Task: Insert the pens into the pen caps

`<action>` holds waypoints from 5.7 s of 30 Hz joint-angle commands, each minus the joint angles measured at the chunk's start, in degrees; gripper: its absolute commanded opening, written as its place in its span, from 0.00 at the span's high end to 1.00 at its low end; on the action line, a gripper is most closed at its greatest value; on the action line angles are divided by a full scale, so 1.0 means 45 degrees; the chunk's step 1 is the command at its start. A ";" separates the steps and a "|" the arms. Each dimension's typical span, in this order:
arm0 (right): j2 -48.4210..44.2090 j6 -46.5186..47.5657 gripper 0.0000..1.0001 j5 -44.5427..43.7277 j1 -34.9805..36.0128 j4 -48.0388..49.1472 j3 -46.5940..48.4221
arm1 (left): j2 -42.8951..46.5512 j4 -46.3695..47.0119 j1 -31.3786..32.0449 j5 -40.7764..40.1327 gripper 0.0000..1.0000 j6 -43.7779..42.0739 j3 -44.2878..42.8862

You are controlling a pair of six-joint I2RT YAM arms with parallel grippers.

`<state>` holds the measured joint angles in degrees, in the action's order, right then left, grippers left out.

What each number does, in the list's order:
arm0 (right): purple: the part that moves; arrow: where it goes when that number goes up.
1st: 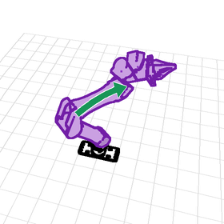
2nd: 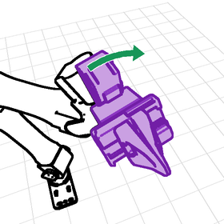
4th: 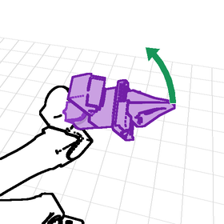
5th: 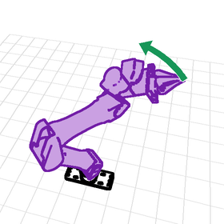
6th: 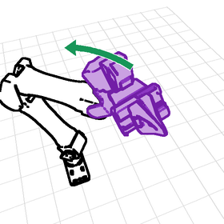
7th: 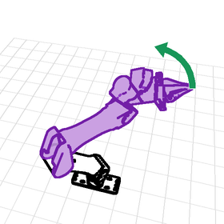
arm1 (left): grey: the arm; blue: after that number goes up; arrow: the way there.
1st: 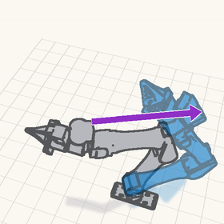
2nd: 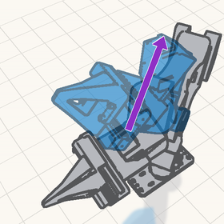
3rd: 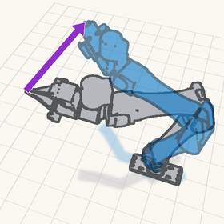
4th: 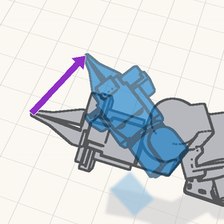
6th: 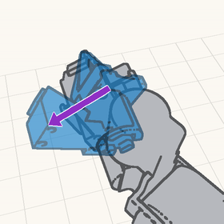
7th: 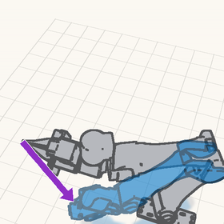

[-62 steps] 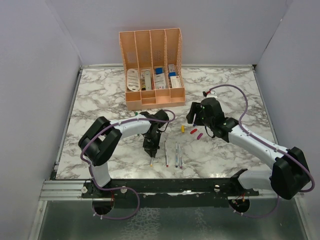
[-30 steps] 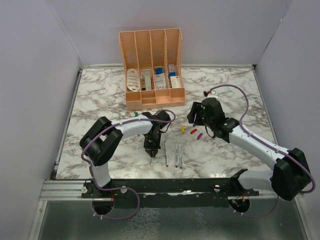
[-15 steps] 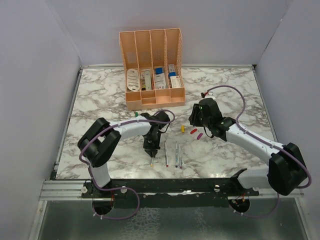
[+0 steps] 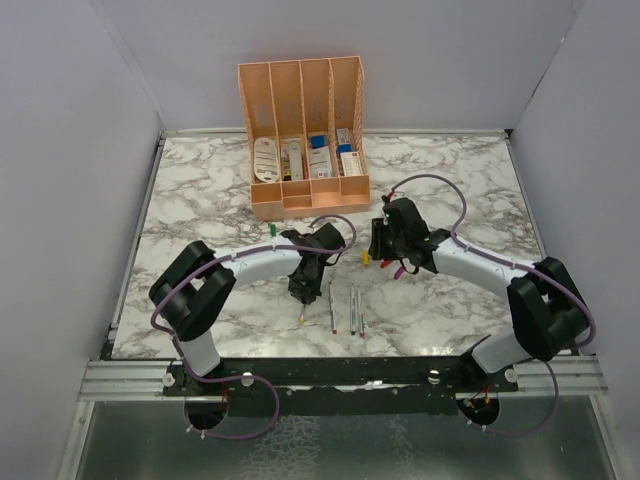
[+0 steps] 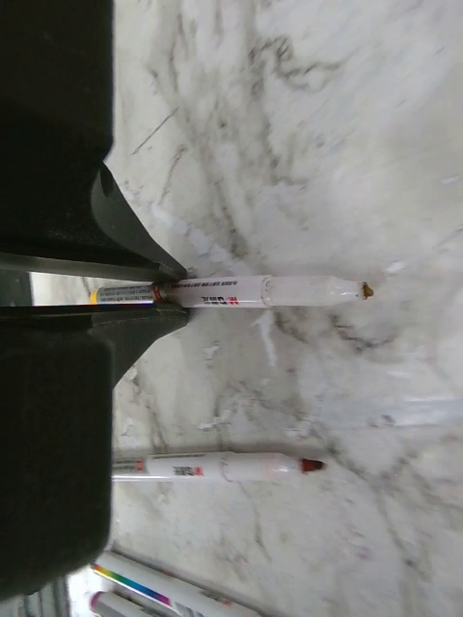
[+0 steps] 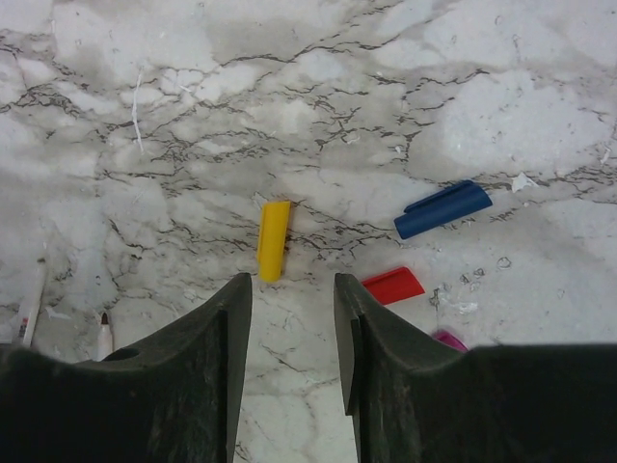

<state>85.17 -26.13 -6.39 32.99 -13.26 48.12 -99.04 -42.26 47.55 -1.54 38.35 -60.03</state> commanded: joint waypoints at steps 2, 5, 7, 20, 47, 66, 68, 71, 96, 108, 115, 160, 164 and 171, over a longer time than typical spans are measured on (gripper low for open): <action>0.0634 0.0730 0.59 0.0998 -0.0047 0.0349 0.0603 | -0.0084 0.1444 -0.0173 -0.2820 1.00 -0.0617 -0.0440; 0.1014 0.0837 0.59 0.1119 -0.0047 0.0387 0.0934 | 0.0154 0.1103 -0.0166 -0.2802 1.00 -0.0820 -0.0855; 0.1284 0.0943 0.59 0.1184 -0.0047 0.0385 0.1103 | 0.0272 0.0836 -0.0168 -0.2817 1.00 -0.0982 -0.1093; 0.2696 0.1002 0.63 0.1027 -0.0047 0.0064 0.1768 | 0.1655 0.0059 -0.0417 -0.2476 1.00 -0.1021 -0.2200; 0.3763 0.0536 0.70 0.0101 0.1004 -0.1570 0.1850 | 0.2841 0.0521 -0.1487 -0.1993 1.00 -0.0845 -0.1649; 0.4448 -0.0055 0.99 -0.0580 0.1223 -0.2678 0.2011 | 0.3170 0.1362 -0.2051 -0.1211 1.00 -0.1245 -0.1153; 0.4278 -0.0020 0.99 -0.0482 0.1223 -0.2554 0.2112 | 0.3209 0.1574 -0.2051 -0.1091 1.00 -0.1326 -0.1114; 0.3791 0.0095 0.99 -0.0218 0.1216 -0.2194 0.2403 | 0.3311 0.1785 -0.2051 -0.1098 1.00 -0.1455 -0.1096; -0.4414 0.1020 0.99 0.0540 -0.0437 0.4838 0.0954 | 0.5941 1.2574 -0.2051 0.5169 1.00 -0.2656 0.2249; -0.5828 0.0863 0.99 0.2823 -0.0437 0.7629 -0.0188 | 0.5569 1.5191 -0.2036 0.7257 1.00 -0.1573 0.2495; -0.5920 0.0249 0.99 0.3533 -0.0437 0.9075 -0.0774 | 0.4967 1.5171 -0.1937 0.7588 1.00 -0.1242 0.1968; -0.5573 0.0071 0.99 0.4195 -0.0437 1.0817 -0.1765 | 0.5159 1.5173 -0.1644 0.7756 1.00 -0.1393 0.1630; -0.5567 0.0080 0.99 0.4242 -0.0437 1.0819 -0.1782 | 0.5181 1.5182 -0.1642 0.7726 1.00 -0.1373 0.1633; -0.5583 0.0145 0.99 0.4272 -0.0437 1.0838 -0.1813 | 0.5180 1.5190 -0.1641 0.7783 1.00 -0.1355 0.1660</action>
<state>60.42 -25.69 12.93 30.89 33.89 40.75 -77.25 24.08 39.88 33.17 32.67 -51.29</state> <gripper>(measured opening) 0.043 0.149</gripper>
